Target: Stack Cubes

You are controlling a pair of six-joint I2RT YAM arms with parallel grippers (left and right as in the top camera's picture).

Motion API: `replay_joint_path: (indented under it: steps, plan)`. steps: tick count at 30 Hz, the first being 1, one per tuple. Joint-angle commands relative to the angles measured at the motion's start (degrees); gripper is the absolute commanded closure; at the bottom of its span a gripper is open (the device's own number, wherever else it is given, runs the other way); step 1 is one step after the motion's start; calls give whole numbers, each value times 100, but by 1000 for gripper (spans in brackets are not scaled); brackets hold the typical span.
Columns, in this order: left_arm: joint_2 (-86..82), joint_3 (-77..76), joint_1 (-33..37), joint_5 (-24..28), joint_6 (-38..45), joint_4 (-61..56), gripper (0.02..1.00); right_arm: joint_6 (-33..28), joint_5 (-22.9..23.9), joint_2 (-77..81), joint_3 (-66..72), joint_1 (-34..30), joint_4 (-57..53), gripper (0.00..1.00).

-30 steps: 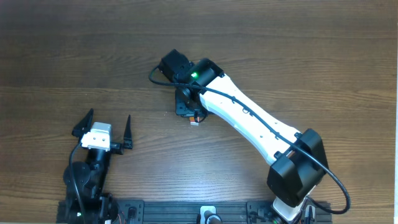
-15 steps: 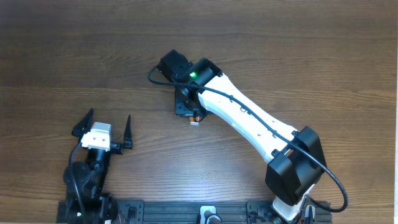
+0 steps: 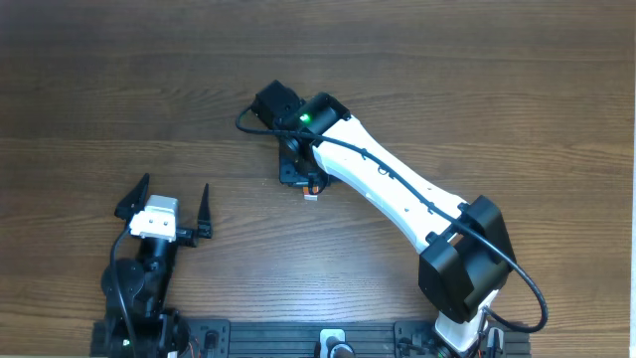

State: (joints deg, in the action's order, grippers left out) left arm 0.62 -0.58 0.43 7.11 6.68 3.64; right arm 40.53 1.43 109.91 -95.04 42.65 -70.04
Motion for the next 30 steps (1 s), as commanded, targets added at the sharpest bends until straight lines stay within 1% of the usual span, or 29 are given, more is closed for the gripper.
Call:
replay_joint_path:
  steps: [1, 3, 6, 8, 12, 16, 17, 19, 22, 26, 29, 30]
  plan:
    - [-46, 26, 28, 79, 105, 7, 18, 57, 57, 52, -85, -39, 17, 932]
    - [-46, 26, 28, 79, 105, 7, 18, 59, 57, 59, -85, -39, 17, 917]
    - [-46, 24, 28, 79, 105, 7, 18, 57, 57, 70, -85, -39, 17, 805]
    - [-46, 26, 28, 79, 105, 7, 18, 59, 57, 81, -85, -39, 20, 755]
    - [-46, 24, 28, 79, 105, 7, 18, 57, 57, 85, -85, -39, 20, 737]
    - [-46, 24, 28, 79, 105, 7, 18, 57, 57, 85, -85, -39, 22, 678]
    - [-46, 24, 28, 79, 105, 7, 18, 57, 57, 85, -85, -39, 22, 645]
    - [-46, 24, 28, 79, 105, 7, 18, 57, 57, 85, -85, -39, 31, 610]
    - [-46, 24, 28, 79, 105, 7, 18, 57, 57, 85, -85, -39, 57, 581]
    - [-46, 24, 28, 76, 105, 7, 18, 57, 57, 85, -85, -39, 66, 496]
    - [-46, 24, 28, 79, 105, 7, 18, 57, 66, 85, -85, -42, 98, 345]
    - [-46, 26, 28, 76, 105, 7, 18, 55, 133, 83, -87, -46, 164, 163]
